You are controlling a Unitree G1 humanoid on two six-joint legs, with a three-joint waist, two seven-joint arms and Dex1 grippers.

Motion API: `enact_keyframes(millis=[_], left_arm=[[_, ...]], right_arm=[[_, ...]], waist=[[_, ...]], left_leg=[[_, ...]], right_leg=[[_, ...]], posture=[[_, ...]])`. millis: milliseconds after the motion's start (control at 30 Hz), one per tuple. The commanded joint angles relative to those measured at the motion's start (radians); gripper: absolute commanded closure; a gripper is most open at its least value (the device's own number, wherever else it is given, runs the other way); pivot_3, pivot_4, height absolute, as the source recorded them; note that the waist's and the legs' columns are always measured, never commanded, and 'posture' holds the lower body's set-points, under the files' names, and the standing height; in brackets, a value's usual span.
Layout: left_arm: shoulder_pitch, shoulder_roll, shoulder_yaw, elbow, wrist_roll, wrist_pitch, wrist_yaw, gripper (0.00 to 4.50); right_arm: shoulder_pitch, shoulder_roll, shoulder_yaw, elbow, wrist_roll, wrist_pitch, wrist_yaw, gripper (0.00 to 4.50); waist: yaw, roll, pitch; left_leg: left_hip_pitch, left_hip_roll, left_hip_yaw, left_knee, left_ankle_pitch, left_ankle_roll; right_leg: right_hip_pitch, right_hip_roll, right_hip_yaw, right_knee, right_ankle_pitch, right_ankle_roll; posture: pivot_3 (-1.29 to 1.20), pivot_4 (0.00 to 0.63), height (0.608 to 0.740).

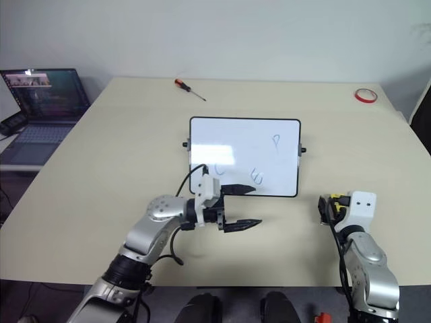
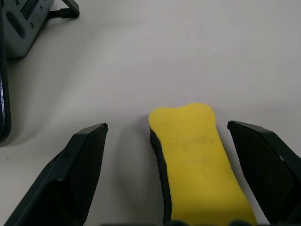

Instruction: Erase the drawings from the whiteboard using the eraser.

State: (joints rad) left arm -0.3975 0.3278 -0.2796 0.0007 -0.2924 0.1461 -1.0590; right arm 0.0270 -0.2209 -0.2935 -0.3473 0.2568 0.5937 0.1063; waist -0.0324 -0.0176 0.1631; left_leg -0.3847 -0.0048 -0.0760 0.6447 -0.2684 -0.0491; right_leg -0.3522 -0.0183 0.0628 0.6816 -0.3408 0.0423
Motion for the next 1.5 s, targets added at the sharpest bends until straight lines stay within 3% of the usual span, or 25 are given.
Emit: enact_keyframes(millis=[33,67,300,333,767,1033,1233,1500], left_arm=[[-0.012,-0.003,-0.002,-0.030,-0.002,-0.007,-0.001,0.00],[-0.013,-0.003,-0.003,-0.031,-0.002,-0.006,-0.001,0.00],[-0.016,-0.003,-0.004,-0.034,-0.002,0.002,-0.002,0.00],[-0.017,-0.003,-0.004,-0.033,-0.002,0.002,-0.002,0.00],[-0.038,-0.011,0.006,-0.029,0.001,-0.006,0.012,0.00],[-0.093,-0.061,0.071,0.014,0.091,-0.100,0.212,0.00],[-0.078,-0.047,0.089,0.057,0.206,-0.137,0.369,0.00],[-0.061,-0.034,0.096,0.073,0.258,-0.136,0.440,0.00]], right_arm=[[-0.015,0.000,-0.012,-0.008,0.010,-0.017,-0.003,0.42],[-0.017,0.001,-0.011,-0.007,0.010,-0.018,-0.002,0.57],[-0.024,0.002,-0.008,-0.001,0.008,-0.018,-0.001,3.15],[-0.025,0.001,-0.009,0.001,0.008,-0.019,-0.001,3.33],[-0.043,0.008,-0.033,0.008,-0.005,-0.065,-0.041,3.38],[-0.109,-0.008,-0.065,0.007,-0.029,-0.213,-0.082,3.38],[-0.187,-0.023,0.000,0.036,-0.076,-0.273,-0.068,3.38],[-0.331,-0.022,0.081,0.180,-0.111,-0.359,-0.024,3.38]], waist=[[0.000,0.000,0.000],[0.000,0.000,0.000],[0.000,0.000,0.000],[0.000,0.000,0.000],[0.000,0.000,0.000],[-0.002,0.000,0.000],[-0.002,0.000,0.000],[0.000,0.000,0.000]], left_leg=[[0.000,0.000,0.000,0.000,0.000,0.000],[0.000,0.000,0.000,0.000,0.000,0.000],[0.000,0.000,0.000,0.000,0.000,0.000],[0.000,0.000,0.000,0.000,0.000,0.000],[0.000,0.000,0.000,0.000,0.000,0.000],[0.000,0.000,0.000,0.000,0.000,0.000],[0.000,0.000,0.000,0.000,0.000,0.000],[0.000,0.000,0.000,0.000,0.000,0.000]], right_leg=[[0.000,0.000,0.000,0.000,0.000,0.000],[0.000,0.000,0.000,0.000,0.000,0.000],[0.000,0.000,0.000,0.000,0.000,0.000],[0.000,0.000,0.000,0.000,0.000,0.000],[0.000,0.000,0.000,0.000,0.000,0.000],[0.000,0.000,0.000,0.000,0.000,0.000],[0.000,0.000,0.001,0.000,0.000,0.000],[-0.001,0.000,0.000,0.000,0.000,0.000]], posture=[[0.00,0.150,0.740],[0.00,0.150,0.740],[0.00,0.150,0.740],[0.00,0.150,0.740],[0.00,0.150,0.740],[0.00,0.150,0.740],[0.00,0.150,0.740],[0.00,0.150,0.740]])
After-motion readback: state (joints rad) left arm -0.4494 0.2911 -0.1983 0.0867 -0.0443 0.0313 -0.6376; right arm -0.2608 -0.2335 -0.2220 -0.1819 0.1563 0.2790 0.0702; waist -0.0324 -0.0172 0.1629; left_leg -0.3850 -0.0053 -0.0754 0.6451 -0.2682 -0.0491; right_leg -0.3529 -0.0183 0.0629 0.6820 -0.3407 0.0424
